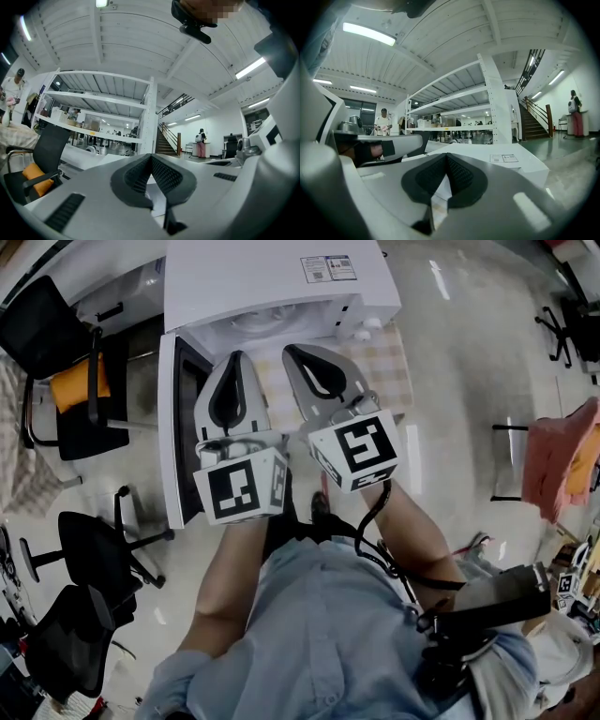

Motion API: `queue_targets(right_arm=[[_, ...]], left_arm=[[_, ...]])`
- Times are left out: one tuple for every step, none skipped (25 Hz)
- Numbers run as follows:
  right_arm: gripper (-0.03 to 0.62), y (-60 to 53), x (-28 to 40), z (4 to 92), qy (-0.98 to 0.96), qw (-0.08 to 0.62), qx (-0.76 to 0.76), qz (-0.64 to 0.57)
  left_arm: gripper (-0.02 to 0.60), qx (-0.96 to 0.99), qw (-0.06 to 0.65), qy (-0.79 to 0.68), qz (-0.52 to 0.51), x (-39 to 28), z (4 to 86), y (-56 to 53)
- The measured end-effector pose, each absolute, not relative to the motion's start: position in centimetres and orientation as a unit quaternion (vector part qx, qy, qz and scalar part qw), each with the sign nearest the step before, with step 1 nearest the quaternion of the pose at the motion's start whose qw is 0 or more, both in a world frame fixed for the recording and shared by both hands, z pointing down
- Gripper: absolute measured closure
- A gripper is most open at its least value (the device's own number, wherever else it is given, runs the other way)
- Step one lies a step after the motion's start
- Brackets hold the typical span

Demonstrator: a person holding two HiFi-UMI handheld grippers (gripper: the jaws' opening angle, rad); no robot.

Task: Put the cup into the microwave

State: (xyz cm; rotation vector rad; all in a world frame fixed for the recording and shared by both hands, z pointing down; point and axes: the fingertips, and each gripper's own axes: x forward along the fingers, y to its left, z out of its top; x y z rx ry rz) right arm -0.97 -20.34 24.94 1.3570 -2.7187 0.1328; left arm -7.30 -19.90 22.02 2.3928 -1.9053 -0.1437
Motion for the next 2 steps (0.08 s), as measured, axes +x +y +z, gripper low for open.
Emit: queue_targets(right_arm=[[0.593, -20.39, -1.01, 24.95, -0.893, 0.051, 0.446, 0.042], [0.592, -20.44, -1.06, 24.97, -0.893, 0.053, 0.446, 0.040]], left_arm=[[0.575, 0.781, 0.040, -0.622, -0.046, -7.34, 22.04, -19.98], [0.575, 0.780, 0.041, -0.622, -0.046, -7.39, 22.07, -20.06]])
